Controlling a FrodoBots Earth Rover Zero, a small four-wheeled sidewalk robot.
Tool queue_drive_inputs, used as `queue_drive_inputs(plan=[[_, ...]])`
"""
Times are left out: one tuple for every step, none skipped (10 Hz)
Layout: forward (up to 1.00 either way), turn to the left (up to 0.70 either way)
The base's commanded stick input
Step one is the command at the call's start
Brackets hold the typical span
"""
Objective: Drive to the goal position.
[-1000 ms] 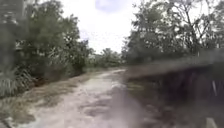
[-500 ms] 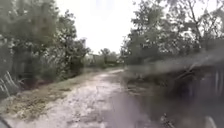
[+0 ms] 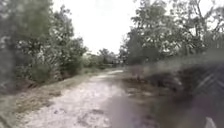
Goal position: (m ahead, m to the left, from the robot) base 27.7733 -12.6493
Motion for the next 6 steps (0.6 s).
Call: queue_drive_inputs(plan=[[0.7,0.0],[0.7,0.0],[0.7,0.0],[0.7,0.06],[0.7,0.35],[0.7,0.35]])
